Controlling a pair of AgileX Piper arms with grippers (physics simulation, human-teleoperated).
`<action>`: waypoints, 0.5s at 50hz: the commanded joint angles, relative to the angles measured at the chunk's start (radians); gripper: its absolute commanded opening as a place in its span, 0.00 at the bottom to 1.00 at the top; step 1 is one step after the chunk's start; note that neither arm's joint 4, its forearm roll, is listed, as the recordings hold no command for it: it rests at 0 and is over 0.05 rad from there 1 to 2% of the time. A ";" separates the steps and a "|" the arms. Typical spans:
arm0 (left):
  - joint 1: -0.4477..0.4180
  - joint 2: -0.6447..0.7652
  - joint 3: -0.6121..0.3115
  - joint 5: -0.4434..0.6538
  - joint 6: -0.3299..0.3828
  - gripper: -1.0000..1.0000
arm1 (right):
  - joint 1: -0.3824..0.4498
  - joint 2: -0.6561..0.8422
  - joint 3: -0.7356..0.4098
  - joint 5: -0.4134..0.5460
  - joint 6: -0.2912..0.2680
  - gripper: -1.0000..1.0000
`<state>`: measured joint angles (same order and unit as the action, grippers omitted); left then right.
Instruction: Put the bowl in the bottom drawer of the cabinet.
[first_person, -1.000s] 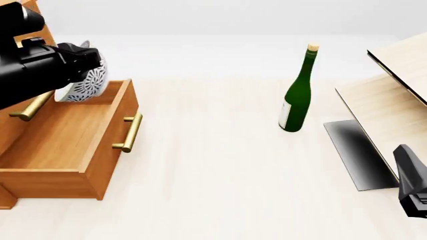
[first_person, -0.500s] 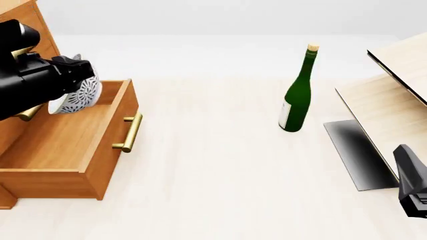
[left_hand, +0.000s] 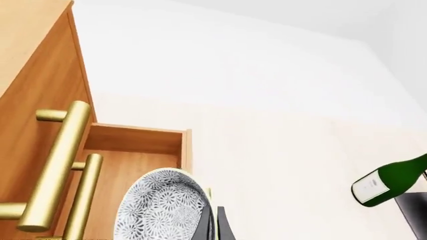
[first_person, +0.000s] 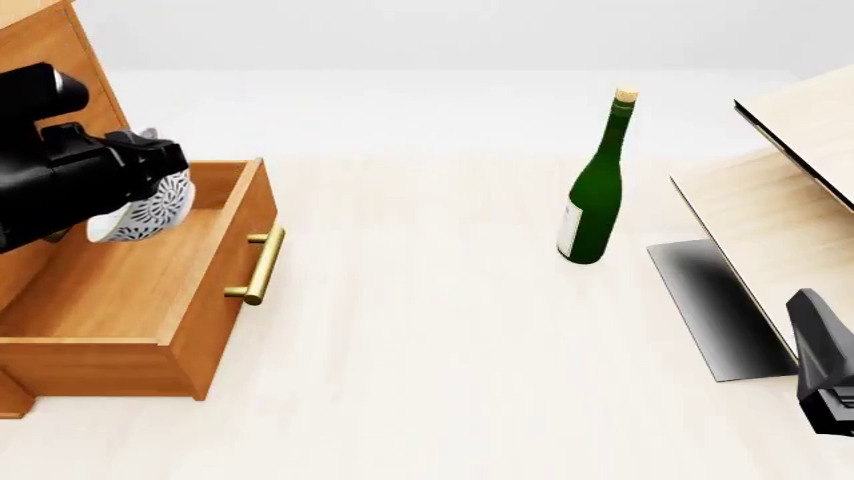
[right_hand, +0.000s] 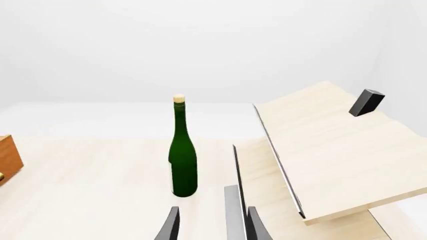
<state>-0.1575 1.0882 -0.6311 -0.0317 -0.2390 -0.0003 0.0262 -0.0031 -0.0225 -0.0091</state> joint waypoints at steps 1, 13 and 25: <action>0.026 0.007 -0.002 -0.005 0.019 0.00 | 0.000 0.000 0.000 0.000 0.000 1.00; 0.036 0.021 0.032 -0.039 0.013 0.00 | 0.000 0.000 0.000 0.000 0.000 1.00; 0.041 0.024 0.064 -0.059 0.001 0.00 | 0.000 0.000 0.000 0.000 0.000 1.00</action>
<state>-0.1248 1.1116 -0.5857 -0.0731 -0.2344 -0.0003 0.0263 -0.0031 -0.0225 -0.0090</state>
